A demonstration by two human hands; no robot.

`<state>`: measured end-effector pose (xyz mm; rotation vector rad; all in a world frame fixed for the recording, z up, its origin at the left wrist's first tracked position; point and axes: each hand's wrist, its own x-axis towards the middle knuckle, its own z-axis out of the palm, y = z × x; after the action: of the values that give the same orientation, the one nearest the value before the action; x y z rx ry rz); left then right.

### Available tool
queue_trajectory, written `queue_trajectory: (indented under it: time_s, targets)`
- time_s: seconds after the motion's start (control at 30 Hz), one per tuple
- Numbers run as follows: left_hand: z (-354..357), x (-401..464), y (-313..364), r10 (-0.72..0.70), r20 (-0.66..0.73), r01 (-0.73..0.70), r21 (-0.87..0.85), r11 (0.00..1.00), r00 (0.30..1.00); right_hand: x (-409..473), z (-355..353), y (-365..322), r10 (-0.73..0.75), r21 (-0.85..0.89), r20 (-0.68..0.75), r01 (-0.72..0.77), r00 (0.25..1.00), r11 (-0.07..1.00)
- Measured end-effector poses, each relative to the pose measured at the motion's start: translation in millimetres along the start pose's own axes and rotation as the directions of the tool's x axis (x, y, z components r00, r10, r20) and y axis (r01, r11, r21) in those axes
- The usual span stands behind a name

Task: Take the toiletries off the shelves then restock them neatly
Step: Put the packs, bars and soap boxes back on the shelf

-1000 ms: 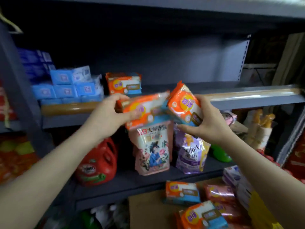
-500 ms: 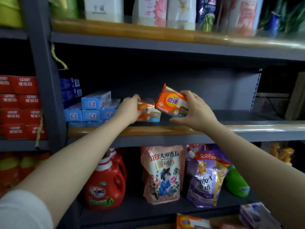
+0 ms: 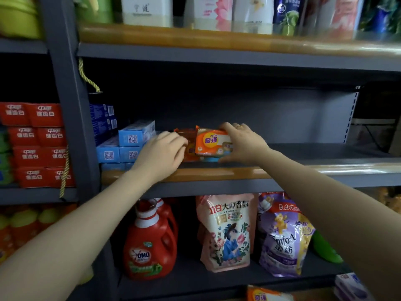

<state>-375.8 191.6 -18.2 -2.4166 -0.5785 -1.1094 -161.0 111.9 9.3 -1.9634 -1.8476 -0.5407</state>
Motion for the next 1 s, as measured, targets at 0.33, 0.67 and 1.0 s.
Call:
queue_trajectory:
  time_s: [0.33, 0.67, 1.0]
  targets:
    - [16.3, -31.6, -20.8, 0.154, -0.088, -0.15, 0.045, 0.988, 0.984, 29.4, 21.5, -12.3, 0.007, 0.224, 0.233, -0.06, 0.972, 0.973]
    - [12.8, -36.5, -14.5, 0.209, -0.088, -0.196, 0.135, 0.971, 0.974, 11.3, 18.6, -23.8, 0.039, 0.053, -0.264, -0.026, 0.964, 0.998]
    - [50.9, -85.4, 88.5, 0.289, -0.187, -0.305, -0.065, 0.95, 0.939, -163.8, 39.5, 20.8, -0.118, 0.18, 0.098, 0.099, 0.988, 0.979]
